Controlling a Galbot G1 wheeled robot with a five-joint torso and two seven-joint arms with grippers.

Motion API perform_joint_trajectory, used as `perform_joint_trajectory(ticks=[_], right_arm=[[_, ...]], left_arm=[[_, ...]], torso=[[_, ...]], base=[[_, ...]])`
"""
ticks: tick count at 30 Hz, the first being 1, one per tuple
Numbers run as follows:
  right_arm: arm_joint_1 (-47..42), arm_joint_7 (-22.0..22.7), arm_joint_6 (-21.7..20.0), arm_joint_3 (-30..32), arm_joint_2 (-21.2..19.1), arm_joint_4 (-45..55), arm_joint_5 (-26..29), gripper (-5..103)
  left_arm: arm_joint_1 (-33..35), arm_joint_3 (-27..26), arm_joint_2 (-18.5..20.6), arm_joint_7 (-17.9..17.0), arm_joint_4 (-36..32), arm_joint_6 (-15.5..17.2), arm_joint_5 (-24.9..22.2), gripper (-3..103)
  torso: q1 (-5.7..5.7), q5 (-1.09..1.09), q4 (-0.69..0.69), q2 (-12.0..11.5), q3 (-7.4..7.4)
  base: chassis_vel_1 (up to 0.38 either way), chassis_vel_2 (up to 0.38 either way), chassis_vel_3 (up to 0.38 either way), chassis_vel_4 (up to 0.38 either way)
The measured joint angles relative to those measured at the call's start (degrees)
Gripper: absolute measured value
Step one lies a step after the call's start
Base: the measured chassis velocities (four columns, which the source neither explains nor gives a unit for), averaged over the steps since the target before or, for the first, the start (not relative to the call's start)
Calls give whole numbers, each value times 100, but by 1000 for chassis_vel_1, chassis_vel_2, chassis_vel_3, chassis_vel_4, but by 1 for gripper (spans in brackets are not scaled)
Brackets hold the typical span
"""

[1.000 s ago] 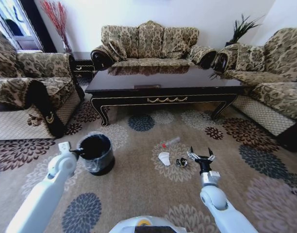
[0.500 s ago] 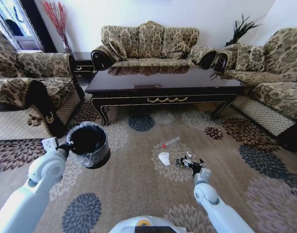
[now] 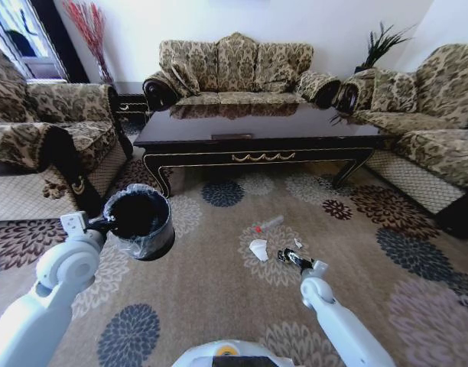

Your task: Move to the front of the table and pick up the trash from the floor, then place it into the trash bin.

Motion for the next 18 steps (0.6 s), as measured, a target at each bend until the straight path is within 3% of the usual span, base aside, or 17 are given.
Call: perform_joint_trajectory(ticks=[18], right_arm=[[438,21,-150,33,758,-798,160,100]], left_arm=[[-6,-76,96,-7,257,-6,26,4]], torso=[[0,0,-1,0,0]], base=[[0,0,0,0]])
